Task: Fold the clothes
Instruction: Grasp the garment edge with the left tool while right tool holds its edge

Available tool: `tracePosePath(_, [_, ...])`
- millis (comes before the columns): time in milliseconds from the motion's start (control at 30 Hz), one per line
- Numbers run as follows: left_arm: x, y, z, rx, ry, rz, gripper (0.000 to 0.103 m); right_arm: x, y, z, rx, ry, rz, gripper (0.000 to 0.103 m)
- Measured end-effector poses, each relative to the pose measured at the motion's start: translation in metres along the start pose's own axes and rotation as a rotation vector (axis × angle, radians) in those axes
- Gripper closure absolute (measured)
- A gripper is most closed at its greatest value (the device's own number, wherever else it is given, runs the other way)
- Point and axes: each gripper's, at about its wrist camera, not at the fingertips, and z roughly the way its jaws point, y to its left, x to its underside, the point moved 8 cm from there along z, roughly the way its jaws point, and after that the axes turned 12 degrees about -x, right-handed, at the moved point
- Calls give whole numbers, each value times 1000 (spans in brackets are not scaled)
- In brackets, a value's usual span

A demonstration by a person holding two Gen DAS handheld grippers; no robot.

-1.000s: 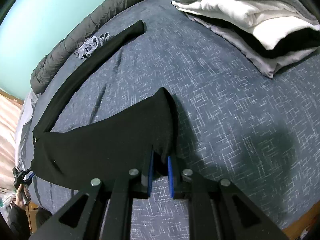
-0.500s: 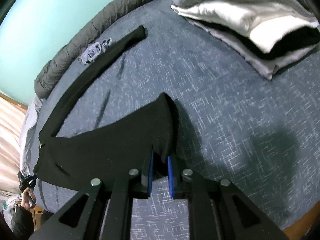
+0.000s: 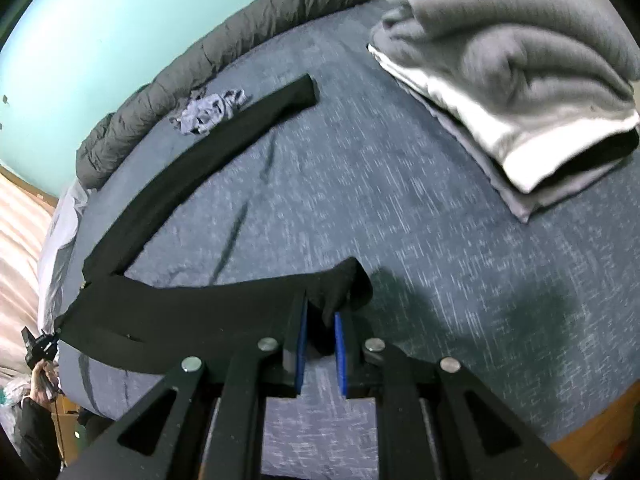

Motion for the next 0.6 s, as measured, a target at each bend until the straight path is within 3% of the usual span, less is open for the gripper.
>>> tracePosePath(267, [-33, -19, 10, -16, -8, 9, 95, -41, 17, 5, 5, -6, -7, 92])
tracePosePath(600, [-94, -55, 33, -63, -7, 28, 95, -134, 37, 45, 14, -16, -26, 92])
